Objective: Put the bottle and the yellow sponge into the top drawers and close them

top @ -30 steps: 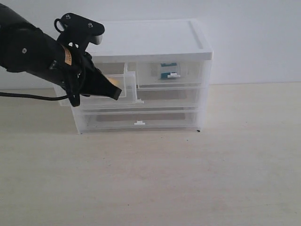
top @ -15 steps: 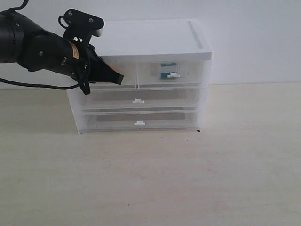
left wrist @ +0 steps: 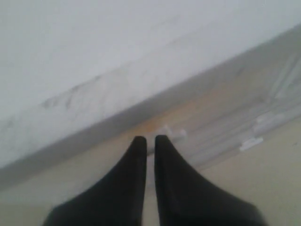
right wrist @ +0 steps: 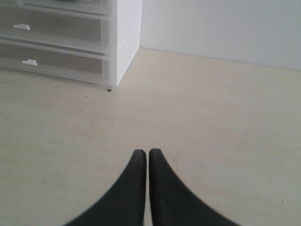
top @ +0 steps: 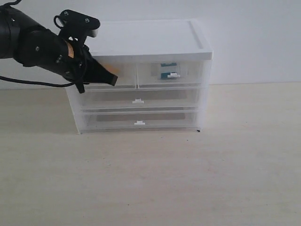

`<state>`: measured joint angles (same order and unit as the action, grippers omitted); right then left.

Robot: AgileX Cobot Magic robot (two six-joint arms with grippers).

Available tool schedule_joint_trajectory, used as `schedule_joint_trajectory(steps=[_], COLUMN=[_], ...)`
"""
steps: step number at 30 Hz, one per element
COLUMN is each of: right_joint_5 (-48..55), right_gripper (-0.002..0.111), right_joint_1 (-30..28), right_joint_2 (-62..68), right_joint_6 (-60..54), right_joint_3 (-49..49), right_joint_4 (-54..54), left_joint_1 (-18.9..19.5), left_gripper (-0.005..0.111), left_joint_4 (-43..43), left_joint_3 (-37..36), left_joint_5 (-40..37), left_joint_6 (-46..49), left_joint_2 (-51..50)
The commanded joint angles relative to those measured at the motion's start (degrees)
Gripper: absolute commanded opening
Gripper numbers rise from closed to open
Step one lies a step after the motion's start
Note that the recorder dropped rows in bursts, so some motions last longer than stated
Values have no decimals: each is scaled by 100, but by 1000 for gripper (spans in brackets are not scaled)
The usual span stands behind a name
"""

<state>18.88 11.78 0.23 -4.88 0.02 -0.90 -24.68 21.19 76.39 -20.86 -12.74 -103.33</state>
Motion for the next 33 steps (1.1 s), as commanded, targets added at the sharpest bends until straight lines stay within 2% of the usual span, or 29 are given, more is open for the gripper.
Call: schedule_joint_trajectory(steps=[1, 12, 18, 27, 33], right_joint_5=[-41, -41, -41, -41, -41], right_gripper=[0, 0, 0, 0, 0], right_joint_1=[-35, -35, -35, -35, -35], right_joint_2=[-23, -23, -23, -23, -23], right_joint_6=[-3, -3, -3, -3, -3], right_joint_3=[-2, -2, -2, -2, -2], right_joint_4=[18, 18, 18, 18, 18], left_joint_1=[-51, -66, -66, -66, -66], left_gripper=[5, 5, 5, 5, 5], left_joint_4=[22, -243, -752, -842, -786], left_joint_3=[32, -70, -1078, -2605, -3113], left_joint_5=[-951, -2846, -2765, -2631, -2762], left_joint_6=[11, 203, 203, -588, -574], left_joint_2=[416, 1243, 2038, 3334, 4092])
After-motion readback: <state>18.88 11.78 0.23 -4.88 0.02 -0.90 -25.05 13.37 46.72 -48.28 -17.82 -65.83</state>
